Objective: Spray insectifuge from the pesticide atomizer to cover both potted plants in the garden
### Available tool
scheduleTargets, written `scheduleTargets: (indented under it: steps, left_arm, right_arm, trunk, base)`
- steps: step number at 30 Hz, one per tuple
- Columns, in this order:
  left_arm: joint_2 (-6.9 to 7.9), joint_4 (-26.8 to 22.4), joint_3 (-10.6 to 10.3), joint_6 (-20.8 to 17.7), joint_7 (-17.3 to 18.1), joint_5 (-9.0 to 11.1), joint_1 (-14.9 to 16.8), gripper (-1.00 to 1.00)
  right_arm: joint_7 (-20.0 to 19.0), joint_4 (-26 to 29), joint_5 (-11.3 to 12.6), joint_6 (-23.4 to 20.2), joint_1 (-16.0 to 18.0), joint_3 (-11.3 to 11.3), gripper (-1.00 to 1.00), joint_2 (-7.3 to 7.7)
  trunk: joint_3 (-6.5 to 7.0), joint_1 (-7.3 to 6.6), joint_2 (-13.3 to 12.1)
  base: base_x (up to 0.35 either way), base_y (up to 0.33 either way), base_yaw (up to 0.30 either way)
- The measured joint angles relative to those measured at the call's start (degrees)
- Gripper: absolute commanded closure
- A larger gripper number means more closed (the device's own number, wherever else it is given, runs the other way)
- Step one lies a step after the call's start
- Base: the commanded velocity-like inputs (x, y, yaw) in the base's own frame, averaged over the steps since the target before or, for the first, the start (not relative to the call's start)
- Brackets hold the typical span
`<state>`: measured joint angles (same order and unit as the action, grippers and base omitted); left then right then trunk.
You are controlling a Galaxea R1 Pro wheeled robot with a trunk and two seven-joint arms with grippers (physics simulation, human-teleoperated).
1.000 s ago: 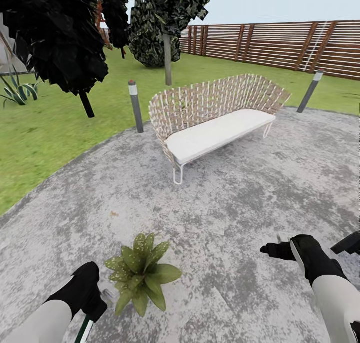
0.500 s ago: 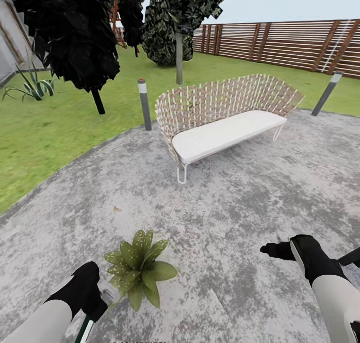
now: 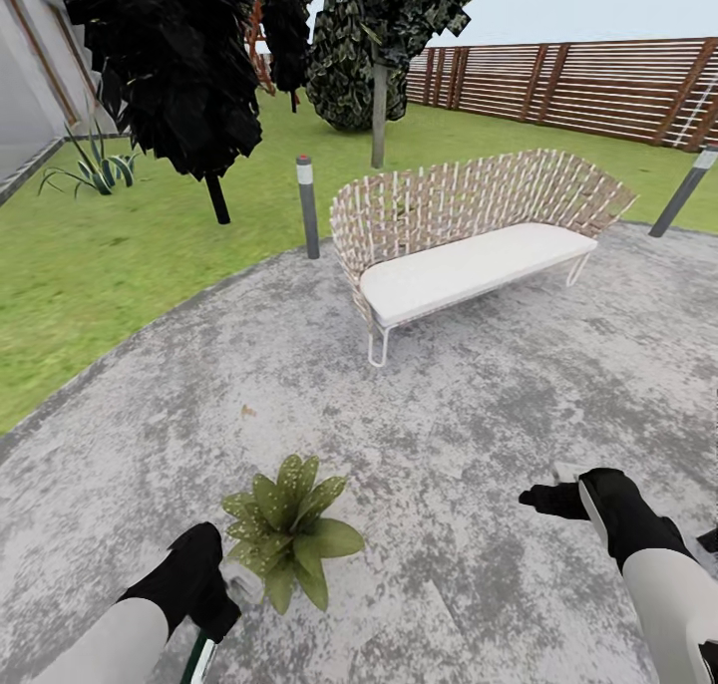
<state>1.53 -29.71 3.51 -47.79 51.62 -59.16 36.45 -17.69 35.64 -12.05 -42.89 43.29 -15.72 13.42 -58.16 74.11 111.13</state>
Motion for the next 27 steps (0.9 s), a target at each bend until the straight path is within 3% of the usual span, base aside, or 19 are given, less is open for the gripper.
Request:
scheduleTargets:
  steps: [2, 4, 12, 16, 22, 27]
  left_arm:
    - [-1.44, -0.01, -0.05, -0.61, 0.02, -0.48, 0.00, 1.00]
    - [-1.82, -0.04, -0.03, -0.79, 0.07, -0.79, 0.00, 1.00]
    - [-2.00, -0.02, 0.09, -1.15, 0.16, -0.80, -0.01, 1.00]
    - [-2.05, -0.12, 0.05, -1.17, 0.12, -0.73, -0.01, 1.00]
    - [-2.08, -0.31, -0.08, -5.52, 0.05, -0.65, 0.01, 1.00]
    - [-2.09, -0.45, -0.06, -6.05, 0.02, -0.71, 0.00, 1.00]
  right_arm:
    - [0.00, 0.04, -0.01, 0.02, 0.01, 0.00, -1.00, -0.02]
    - [0.00, 0.04, -0.02, 0.03, 0.02, 0.01, -1.00, -0.03]
    - [0.01, 0.04, 0.06, 0.03, 0.02, 0.04, -1.00, -0.37]
    - [0.01, 0.06, 0.09, -0.01, 0.02, 0.02, -1.00, -0.39]
    - [0.00, 0.06, 0.09, 0.01, 0.00, 0.04, -1.00, -0.31]
    - [0.00, 0.05, 0.14, 0.02, 0.01, 0.04, -1.00, -0.30]
  trunk:
    - [0.00, 0.00, 0.00]
    - [0.00, 0.00, 0.00]
    - [0.00, 0.00, 0.00]
    - [0.00, -0.01, 0.00]
    - [0.00, 0.00, 0.00]
    - [-0.04, 0.00, 0.00]
  base:
    - [0.000, -0.028, 0.101]
    - [0.000, -0.010, 0.192]
    - [0.000, -0.012, 0.237]
    - [0.086, -0.220, 0.229]
    - [0.098, -0.152, 0.043]
    - [0.025, -0.046, 0.076]
